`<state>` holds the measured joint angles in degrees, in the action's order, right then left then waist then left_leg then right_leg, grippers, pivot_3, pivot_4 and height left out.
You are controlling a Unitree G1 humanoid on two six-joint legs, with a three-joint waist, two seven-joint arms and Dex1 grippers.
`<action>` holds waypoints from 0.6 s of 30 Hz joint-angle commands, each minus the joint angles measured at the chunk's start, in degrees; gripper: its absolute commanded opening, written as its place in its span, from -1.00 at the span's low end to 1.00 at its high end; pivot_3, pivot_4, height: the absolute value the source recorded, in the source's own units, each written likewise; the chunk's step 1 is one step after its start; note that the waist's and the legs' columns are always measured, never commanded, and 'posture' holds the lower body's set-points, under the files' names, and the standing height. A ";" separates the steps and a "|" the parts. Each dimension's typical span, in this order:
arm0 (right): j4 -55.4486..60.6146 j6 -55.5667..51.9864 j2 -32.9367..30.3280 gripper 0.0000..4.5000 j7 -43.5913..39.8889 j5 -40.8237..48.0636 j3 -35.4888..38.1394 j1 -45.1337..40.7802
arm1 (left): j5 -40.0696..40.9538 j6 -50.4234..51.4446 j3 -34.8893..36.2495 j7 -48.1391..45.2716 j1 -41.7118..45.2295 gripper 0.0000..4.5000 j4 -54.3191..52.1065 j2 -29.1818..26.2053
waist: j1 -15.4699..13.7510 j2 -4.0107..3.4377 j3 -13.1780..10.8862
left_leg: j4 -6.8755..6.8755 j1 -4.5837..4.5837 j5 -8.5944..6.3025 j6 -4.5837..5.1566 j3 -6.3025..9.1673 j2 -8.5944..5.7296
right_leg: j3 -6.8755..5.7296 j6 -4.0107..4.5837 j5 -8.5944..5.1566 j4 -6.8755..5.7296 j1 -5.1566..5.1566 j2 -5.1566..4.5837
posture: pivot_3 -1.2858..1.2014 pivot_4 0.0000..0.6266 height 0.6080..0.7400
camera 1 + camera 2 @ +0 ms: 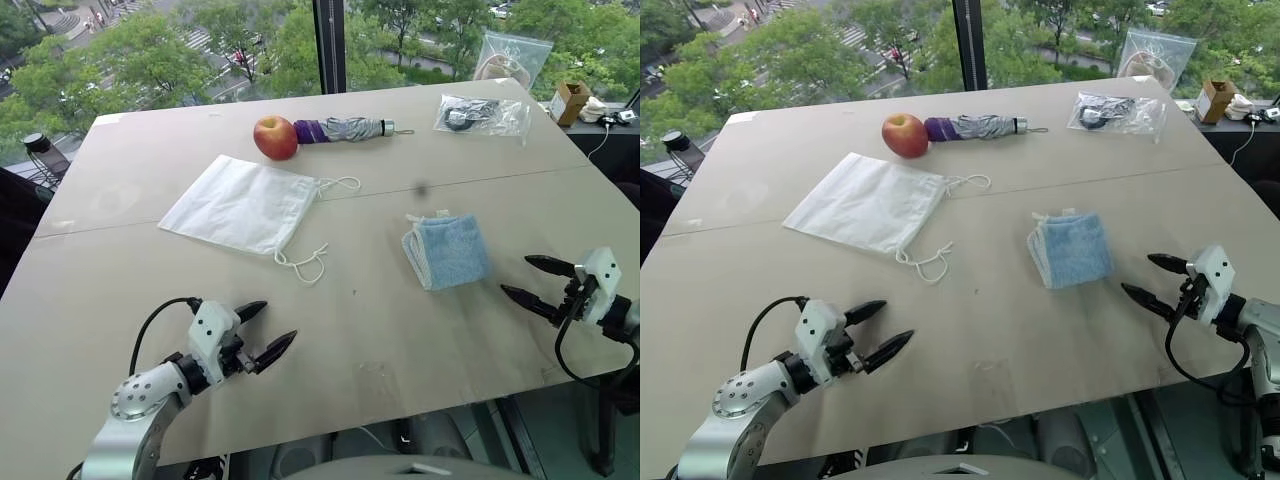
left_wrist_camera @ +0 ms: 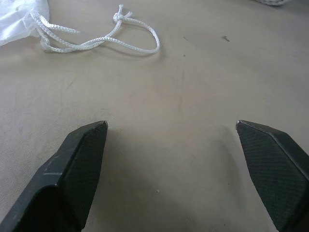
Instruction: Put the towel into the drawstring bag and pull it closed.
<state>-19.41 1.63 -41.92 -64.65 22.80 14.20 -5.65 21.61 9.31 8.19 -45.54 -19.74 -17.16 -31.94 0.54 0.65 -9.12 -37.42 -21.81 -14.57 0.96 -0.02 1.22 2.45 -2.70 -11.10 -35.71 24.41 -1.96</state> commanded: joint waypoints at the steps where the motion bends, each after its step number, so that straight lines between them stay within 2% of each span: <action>1: -0.18 1.00 -0.54 1.00 -0.98 0.58 0.85 -1.20 | 0.01 1.26 -0.86 -0.27 -0.50 0.95 0.93 -0.11 | 0.03 0.00 0.00 | 0.00 0.00 0.00 0.00 0.00 0.00 | 0.00 0.00 0.00 0.00 0.00 0.00 | 0.03 -0.52 1.00; 18: -0.04 0.86 -0.20 1.00 -1.63 -0.03 0.29 -2.07 | 6.08 3.51 2.12 -1.15 -0.73 0.95 -3.54 -0.04 | 0.21 0.23 -0.14 | 0.01 -0.04 0.00 0.00 -0.03 0.01 | 0.01 0.00 0.00 0.00 0.04 0.00 | 0.03 -0.52 1.00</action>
<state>-20.20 1.63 -41.25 -65.86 22.18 13.25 -6.63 26.75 12.29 9.33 -46.51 -20.44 -18.79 -31.62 0.76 0.89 -9.26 -37.41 -21.87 -14.57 0.96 -0.05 1.23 2.46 -2.70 -11.10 -35.72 24.46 -1.96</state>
